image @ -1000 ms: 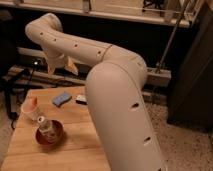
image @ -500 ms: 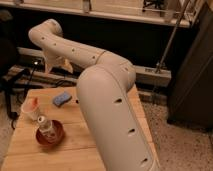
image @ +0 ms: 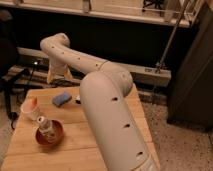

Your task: Wipe the white sponge on the table

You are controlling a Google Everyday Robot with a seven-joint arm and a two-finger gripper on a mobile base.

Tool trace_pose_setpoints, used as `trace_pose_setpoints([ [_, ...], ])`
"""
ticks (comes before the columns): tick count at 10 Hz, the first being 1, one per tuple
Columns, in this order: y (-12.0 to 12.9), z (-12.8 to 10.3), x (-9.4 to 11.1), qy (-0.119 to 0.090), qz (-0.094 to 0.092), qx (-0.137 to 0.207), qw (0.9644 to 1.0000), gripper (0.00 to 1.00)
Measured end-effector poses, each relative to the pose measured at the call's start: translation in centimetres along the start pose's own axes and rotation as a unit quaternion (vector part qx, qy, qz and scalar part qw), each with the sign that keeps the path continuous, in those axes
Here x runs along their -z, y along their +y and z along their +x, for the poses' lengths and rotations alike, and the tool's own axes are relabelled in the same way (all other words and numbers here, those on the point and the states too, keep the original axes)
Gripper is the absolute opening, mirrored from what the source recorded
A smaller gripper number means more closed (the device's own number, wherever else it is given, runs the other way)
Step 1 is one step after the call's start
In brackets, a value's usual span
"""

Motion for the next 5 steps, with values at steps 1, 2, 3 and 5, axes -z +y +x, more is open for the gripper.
trace_pose_setpoints([
  [1,0.1,-0.4,-1.5,-0.014,0.009,0.003,0.9999,0.8],
  [2,0.5,-0.5,-2.6,-0.022,0.016,0.003,0.9996,0.8],
  [3,1.0,-0.5,-3.3,-0.027,0.021,0.002,0.9994,0.8],
  [5,1.5,-0.7,-5.0,-0.037,0.026,0.005,0.9989,0.8],
])
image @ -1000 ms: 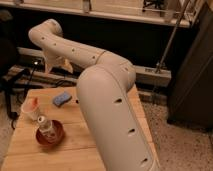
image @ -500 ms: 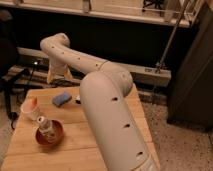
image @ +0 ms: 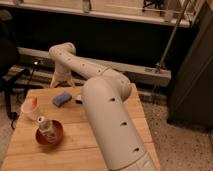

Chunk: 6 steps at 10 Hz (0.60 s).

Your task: Wipe the white sponge on the table

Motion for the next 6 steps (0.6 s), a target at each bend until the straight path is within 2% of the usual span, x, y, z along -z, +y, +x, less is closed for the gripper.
trace_pose_setpoints([
  [6,1.3,-0.4,-3.9,-0.033,0.001,-0.007,0.9994,0.8],
])
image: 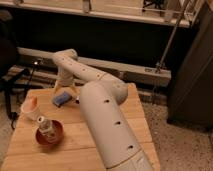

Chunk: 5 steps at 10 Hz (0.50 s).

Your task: Wipe the white sponge on the table

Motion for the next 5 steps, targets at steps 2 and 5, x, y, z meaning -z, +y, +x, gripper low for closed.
trace_pose_setpoints([
  [2,-0.3,0.1,-1.2,-0.01,0.011,-0.002,0.9999,0.8],
  [5,-0.5,0.2,-2.6,-0.021,0.015,0.001,0.9997,0.8],
])
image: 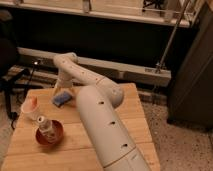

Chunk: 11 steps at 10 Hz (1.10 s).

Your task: Wipe the white sponge on the table

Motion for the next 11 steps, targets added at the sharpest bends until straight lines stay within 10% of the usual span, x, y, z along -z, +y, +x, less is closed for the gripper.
trace_pose_setpoints([
  [7,-0.2,0.6,-1.4,-0.009,-0.038,-0.012,0.9992,0.77],
  [11,-0.7,0.7,-1.5,-0.009,-0.049,-0.013,0.9987,0.39],
])
